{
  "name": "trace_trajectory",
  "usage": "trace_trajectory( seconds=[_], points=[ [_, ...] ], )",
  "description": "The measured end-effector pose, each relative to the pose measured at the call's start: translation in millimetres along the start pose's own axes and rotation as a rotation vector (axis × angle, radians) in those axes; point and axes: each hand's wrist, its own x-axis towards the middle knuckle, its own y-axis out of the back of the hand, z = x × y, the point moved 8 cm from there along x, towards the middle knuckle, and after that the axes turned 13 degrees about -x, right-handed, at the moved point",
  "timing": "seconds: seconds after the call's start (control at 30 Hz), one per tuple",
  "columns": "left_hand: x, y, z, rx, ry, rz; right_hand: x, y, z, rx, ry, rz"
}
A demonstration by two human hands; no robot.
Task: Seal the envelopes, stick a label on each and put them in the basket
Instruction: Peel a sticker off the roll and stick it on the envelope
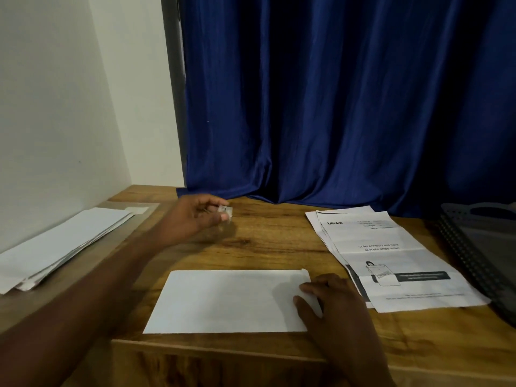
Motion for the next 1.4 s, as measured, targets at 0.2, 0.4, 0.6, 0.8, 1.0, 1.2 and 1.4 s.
trace_trajectory(
  seconds=[0.2,0.4,0.6,0.8,1.0,1.2,1.4],
  points=[
    [-63,-105,21,-0.280,-0.036,-0.059,-1,2,-1,0.018,-0.005,0.007],
    [-76,-133,1,-0.403,0.101,-0.049,-2,3,-1,0.087,0.012,0.011],
    [-80,-142,-5,-0.313,0.074,-0.123,-6,11,-9,0.195,0.101,0.083],
    [-85,-151,-2,-0.258,0.057,-0.212,-10,12,-13,0.190,0.145,0.098],
    [-88,-151,1,-0.182,0.032,-0.244,-10,12,-10,0.272,0.128,0.097],
    [-88,-150,7,-0.176,0.009,-0.234,-11,12,-6,0.382,0.112,0.072],
    [-92,-151,15,-0.148,-0.023,-0.259,-9,7,-2,0.615,0.060,-0.028]
  ],
)
